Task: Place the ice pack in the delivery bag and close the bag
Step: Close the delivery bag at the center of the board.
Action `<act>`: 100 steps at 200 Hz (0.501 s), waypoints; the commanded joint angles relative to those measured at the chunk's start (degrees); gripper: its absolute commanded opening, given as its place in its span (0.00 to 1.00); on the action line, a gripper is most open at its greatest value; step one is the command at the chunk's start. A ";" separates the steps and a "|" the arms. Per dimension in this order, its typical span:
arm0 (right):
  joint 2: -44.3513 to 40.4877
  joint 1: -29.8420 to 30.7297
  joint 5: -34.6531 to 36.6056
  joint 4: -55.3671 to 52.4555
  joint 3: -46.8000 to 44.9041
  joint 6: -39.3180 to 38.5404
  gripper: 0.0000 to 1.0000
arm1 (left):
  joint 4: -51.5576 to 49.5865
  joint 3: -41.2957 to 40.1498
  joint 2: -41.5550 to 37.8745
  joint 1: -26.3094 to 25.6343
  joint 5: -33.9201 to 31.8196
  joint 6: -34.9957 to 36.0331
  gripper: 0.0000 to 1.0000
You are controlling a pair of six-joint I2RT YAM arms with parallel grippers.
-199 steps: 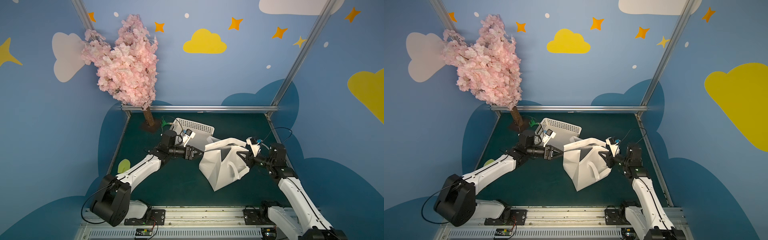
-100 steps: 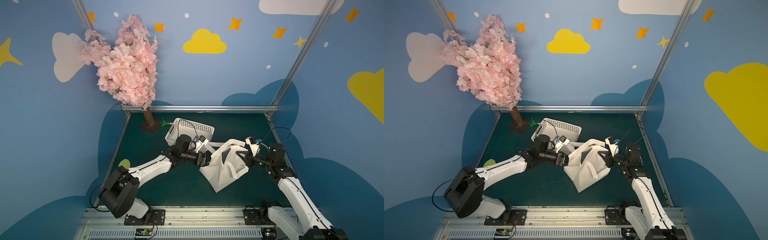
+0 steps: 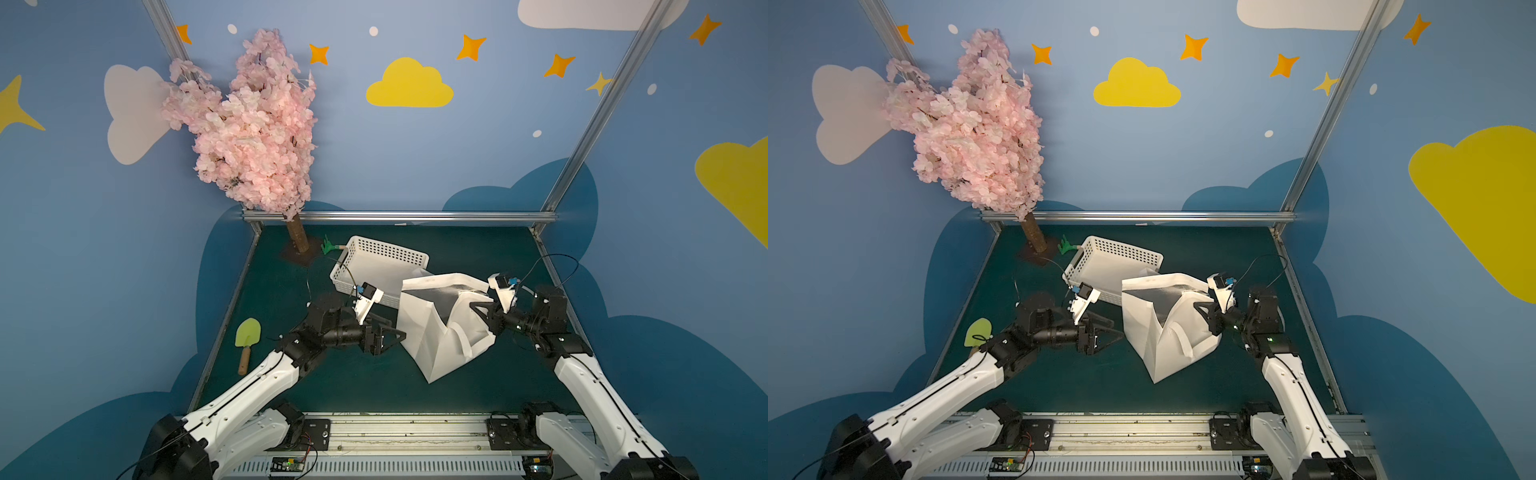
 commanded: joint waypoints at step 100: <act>-0.06 1.96 1.35 0.44 0.30 0.37 0.14 | 10.19 6.02 9.96 1.60 -7.81 15.87 1.00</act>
